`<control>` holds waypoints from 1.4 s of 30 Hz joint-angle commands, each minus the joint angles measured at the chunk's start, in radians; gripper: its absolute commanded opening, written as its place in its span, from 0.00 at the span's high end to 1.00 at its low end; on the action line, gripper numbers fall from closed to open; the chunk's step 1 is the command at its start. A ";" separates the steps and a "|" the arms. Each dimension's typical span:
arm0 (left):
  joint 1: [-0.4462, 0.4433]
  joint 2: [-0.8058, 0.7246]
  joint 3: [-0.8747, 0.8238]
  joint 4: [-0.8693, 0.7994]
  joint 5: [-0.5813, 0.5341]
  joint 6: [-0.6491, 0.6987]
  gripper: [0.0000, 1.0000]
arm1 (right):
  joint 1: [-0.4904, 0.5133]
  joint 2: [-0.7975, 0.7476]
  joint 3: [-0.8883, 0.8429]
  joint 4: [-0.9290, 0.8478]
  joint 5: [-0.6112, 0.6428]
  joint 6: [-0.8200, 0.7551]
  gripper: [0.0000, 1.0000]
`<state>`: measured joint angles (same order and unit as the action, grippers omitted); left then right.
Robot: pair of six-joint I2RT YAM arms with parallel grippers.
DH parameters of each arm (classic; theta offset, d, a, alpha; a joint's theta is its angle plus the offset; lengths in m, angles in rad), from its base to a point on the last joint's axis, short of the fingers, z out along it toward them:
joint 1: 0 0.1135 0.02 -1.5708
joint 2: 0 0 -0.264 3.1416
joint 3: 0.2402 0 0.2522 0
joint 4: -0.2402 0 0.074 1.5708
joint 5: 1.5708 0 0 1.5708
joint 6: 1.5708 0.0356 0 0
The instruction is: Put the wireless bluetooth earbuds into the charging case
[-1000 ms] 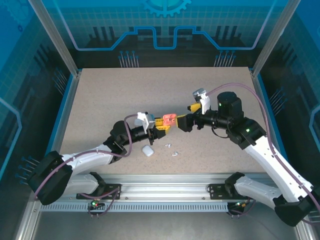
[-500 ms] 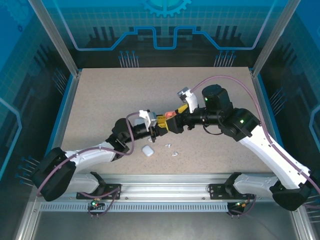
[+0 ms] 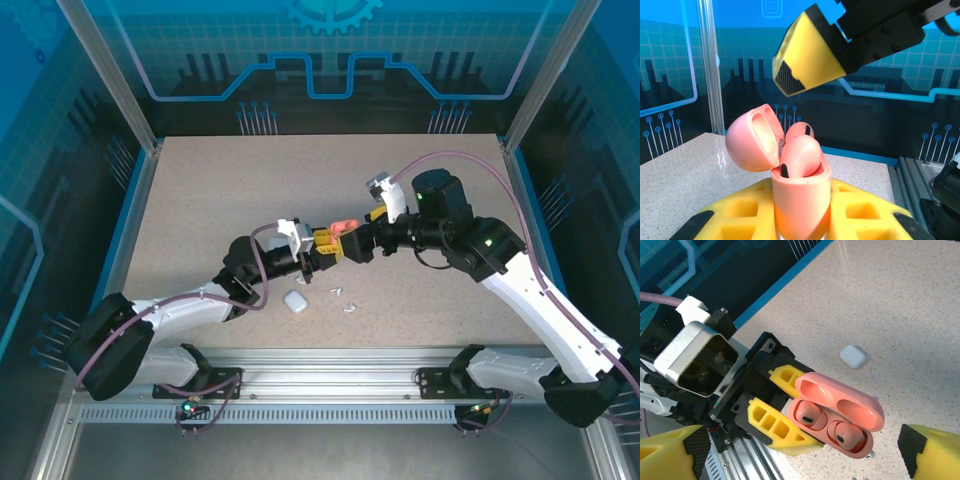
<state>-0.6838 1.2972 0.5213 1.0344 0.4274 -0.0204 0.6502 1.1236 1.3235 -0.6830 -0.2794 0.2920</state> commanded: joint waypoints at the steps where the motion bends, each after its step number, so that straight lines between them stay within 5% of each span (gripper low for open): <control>1: -0.005 0.005 0.026 0.066 0.032 -0.007 1.00 | -0.018 0.024 -0.033 0.048 -0.113 0.010 0.00; 9: -0.006 0.008 0.024 0.073 0.035 -0.015 1.00 | -0.032 0.054 -0.055 0.135 -0.223 0.016 0.01; 25: -0.006 0.027 0.023 0.067 0.029 -0.016 1.00 | -0.037 -0.021 -0.081 0.137 -0.167 -0.025 0.12; 37: -0.006 -0.039 0.009 0.015 0.036 -0.008 1.00 | -0.090 -0.106 -0.154 0.144 -0.017 -0.161 0.03; 42: -0.006 -0.116 -0.026 -0.049 0.054 -0.016 1.00 | -0.130 -0.188 -0.289 0.294 -0.138 -0.307 0.00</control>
<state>-0.6857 1.2366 0.5175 1.0058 0.4503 -0.0273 0.5388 0.9688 1.0863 -0.4961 -0.3443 0.1047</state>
